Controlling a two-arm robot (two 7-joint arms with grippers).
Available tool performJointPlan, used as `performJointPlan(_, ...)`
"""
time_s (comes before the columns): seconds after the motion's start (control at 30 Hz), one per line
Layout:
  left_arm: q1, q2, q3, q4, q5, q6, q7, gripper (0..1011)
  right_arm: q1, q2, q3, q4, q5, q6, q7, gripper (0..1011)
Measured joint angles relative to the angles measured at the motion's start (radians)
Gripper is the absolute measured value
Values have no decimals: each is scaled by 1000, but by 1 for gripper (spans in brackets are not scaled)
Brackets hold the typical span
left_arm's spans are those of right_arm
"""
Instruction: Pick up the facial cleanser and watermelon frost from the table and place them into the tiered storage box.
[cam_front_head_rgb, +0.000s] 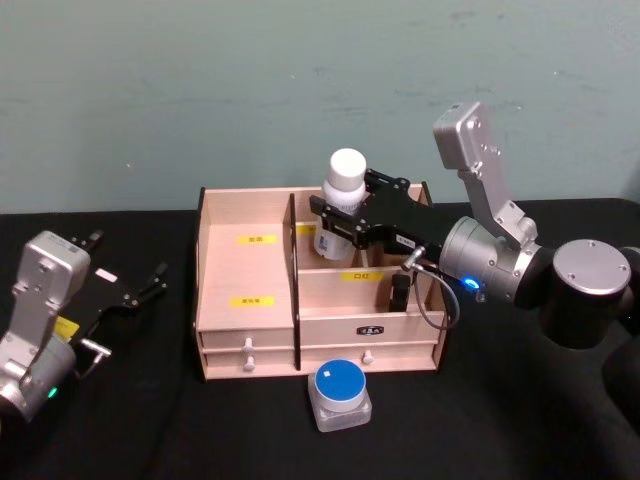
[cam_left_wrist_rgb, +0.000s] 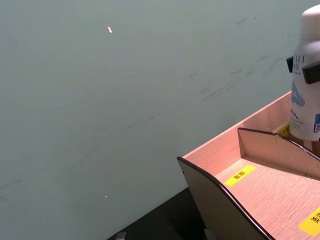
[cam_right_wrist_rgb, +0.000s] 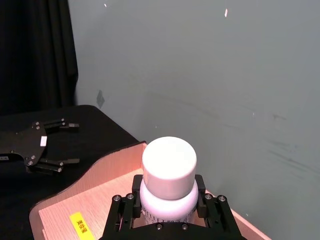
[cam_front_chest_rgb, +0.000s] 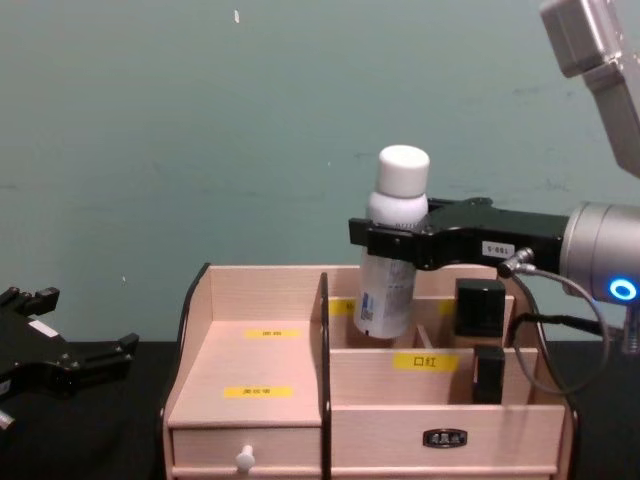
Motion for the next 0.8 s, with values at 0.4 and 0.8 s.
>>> performJointPlan(0.4, 0, 0, 0, 0, 0, 0, 0, 1010, 26, -25, -11, 68, -4, 0, 20, 595)
performJointPlan(0.8, 0, 0, 0, 0, 0, 0, 0, 1010, 38, -40, -19, 107, -7, 2, 29, 595)
